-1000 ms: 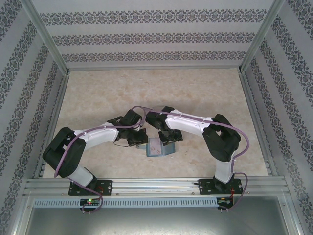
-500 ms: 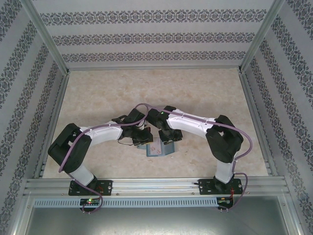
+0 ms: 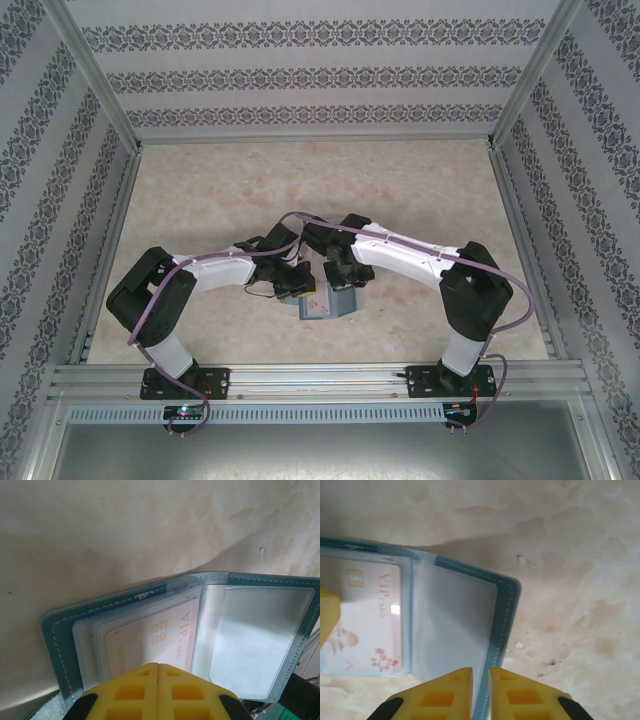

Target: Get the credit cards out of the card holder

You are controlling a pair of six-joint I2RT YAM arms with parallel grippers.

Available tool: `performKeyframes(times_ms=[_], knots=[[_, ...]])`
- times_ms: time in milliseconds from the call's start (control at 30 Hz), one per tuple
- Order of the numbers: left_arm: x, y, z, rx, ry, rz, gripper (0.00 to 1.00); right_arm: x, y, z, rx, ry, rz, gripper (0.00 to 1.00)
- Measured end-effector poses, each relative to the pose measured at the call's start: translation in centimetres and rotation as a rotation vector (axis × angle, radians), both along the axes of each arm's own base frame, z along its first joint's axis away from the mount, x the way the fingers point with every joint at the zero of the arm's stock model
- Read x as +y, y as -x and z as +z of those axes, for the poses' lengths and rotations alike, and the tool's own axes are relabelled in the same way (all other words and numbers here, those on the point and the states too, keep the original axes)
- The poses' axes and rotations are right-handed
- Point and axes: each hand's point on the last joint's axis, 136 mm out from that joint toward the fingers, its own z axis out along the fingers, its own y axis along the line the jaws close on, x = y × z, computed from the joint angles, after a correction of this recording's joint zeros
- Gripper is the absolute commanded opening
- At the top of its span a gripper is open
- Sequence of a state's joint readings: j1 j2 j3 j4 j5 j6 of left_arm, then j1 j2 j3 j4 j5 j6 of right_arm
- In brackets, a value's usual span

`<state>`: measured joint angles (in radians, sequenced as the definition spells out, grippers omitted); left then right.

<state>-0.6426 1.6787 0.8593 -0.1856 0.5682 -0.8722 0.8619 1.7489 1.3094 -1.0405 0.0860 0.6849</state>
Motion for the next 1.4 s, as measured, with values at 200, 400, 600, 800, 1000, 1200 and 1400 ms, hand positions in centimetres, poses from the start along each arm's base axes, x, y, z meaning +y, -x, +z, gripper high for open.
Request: performKeyframes(times_ms=[200,400,600,800,1000,1200,1400], knots=[[0.0,0.0,0.0,0.0,0.0,0.0,0.0,2.5,0.9,-1.0,0.042,-0.163,-0.019,0.15],[0.1,0.0,-0.4,0.007,-0.009,0.001,0.0,4.3,1.1,-2.3,0.082,-0.34,-0.081,0.25],[0.1,0.1,-0.5,0.009,-0.012,0.001,0.0,4.5,0.7,-3.4,0.11,-0.453,-0.147,0.29],[0.2,0.1,-0.6,0.01,-0.013,0.002,0.0,5.0,0.2,-3.5,0.116,-0.52,-0.166,0.2],[0.2,0.0,-0.6,0.005,-0.019,0.006,0.0,5.4,-0.2,-3.2,0.113,-0.553,-0.166,0.18],[0.3,-0.1,-0.7,0.003,-0.021,0.007,0.0,5.5,-0.4,-3.4,0.113,-0.558,-0.166,0.17],[0.3,-0.1,-0.7,0.002,-0.023,0.008,0.0,5.4,-0.3,-4.2,0.13,-0.541,-0.171,0.16]])
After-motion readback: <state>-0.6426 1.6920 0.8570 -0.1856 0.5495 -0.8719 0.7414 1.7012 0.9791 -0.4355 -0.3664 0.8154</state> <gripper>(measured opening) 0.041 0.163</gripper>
